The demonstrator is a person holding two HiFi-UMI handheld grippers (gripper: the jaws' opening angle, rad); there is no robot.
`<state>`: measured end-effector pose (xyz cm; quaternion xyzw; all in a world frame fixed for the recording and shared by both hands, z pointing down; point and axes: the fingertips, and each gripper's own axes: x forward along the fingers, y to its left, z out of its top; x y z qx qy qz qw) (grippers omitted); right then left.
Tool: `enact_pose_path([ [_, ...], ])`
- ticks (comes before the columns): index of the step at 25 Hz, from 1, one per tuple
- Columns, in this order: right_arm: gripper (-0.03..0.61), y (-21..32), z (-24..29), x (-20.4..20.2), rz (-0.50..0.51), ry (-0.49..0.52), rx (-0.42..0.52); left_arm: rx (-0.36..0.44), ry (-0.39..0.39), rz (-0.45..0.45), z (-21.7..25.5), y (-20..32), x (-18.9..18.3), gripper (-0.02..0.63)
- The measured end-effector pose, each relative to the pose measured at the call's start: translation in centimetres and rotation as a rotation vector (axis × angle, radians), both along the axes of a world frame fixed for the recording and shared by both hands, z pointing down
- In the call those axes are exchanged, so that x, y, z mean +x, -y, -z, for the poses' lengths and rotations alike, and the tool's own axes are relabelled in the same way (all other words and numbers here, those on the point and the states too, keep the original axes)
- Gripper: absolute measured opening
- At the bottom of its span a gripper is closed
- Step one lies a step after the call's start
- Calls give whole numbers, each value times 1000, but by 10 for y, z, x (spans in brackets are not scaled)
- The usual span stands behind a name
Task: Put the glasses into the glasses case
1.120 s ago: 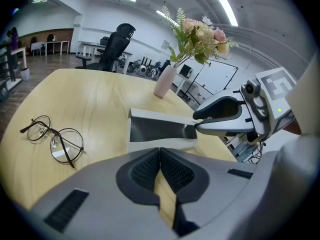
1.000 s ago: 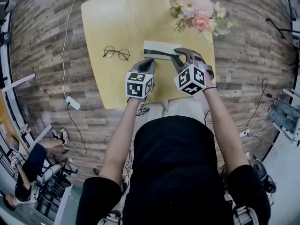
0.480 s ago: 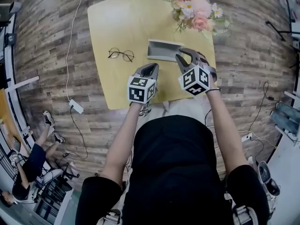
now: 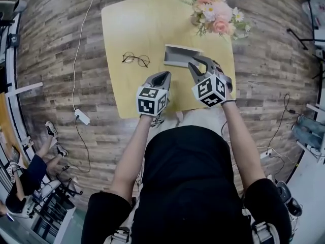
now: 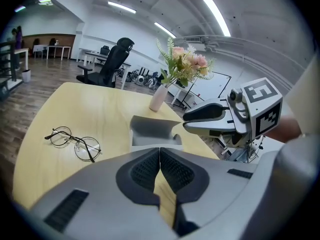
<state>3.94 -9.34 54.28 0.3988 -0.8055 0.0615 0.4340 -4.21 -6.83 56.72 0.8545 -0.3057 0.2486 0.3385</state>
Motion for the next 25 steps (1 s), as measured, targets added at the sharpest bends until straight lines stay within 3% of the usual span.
enact_pose_path([
  [17, 121, 39, -26, -147, 129, 227, -102, -13, -6, 282, 13, -4, -105, 23],
  [25, 123, 75, -50, -196, 131, 212, -124, -38, 6, 357, 7, -10, -134, 23],
])
